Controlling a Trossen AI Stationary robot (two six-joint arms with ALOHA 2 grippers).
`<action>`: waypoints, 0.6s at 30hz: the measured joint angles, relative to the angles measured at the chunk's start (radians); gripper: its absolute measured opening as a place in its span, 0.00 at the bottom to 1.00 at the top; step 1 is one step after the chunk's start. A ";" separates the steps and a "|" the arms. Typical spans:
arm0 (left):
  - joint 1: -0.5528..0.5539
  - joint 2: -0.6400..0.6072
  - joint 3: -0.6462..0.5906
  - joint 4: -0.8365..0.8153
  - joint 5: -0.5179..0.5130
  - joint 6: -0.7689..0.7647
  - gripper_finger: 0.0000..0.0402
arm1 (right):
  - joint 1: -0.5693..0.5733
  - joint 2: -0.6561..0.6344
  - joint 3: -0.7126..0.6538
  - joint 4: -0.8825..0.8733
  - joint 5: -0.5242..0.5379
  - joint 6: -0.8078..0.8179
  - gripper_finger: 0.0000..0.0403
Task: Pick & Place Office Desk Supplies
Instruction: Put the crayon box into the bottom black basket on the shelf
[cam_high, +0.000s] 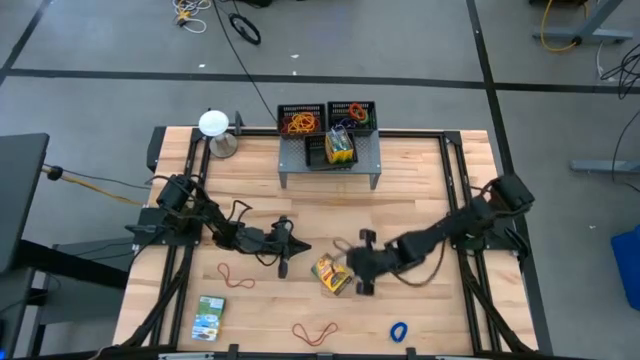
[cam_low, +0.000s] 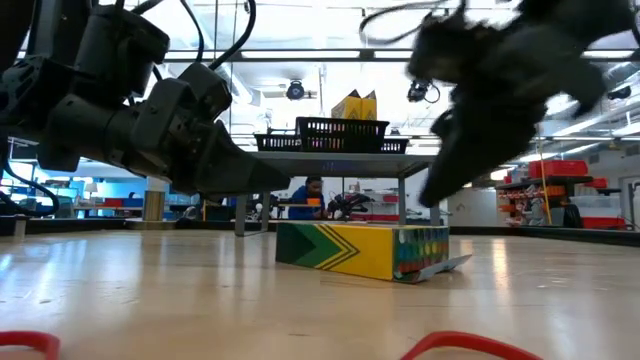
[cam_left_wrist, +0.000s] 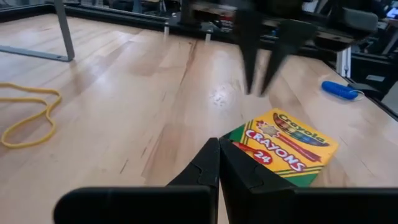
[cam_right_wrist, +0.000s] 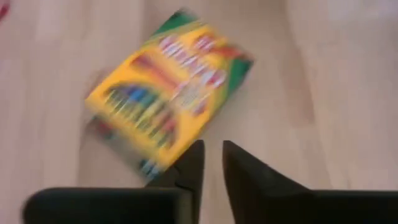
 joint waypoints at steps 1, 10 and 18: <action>0.000 0.000 0.000 -0.003 0.000 -0.004 0.02 | 0.026 -0.001 0.006 -0.024 0.016 -0.012 0.18; -0.002 0.000 0.000 -0.019 0.046 -0.012 0.02 | 0.174 0.013 0.019 -0.010 0.095 -0.157 0.29; -0.002 0.000 0.016 -0.030 0.054 -0.011 0.02 | 0.153 0.107 0.022 0.080 0.054 -0.315 0.26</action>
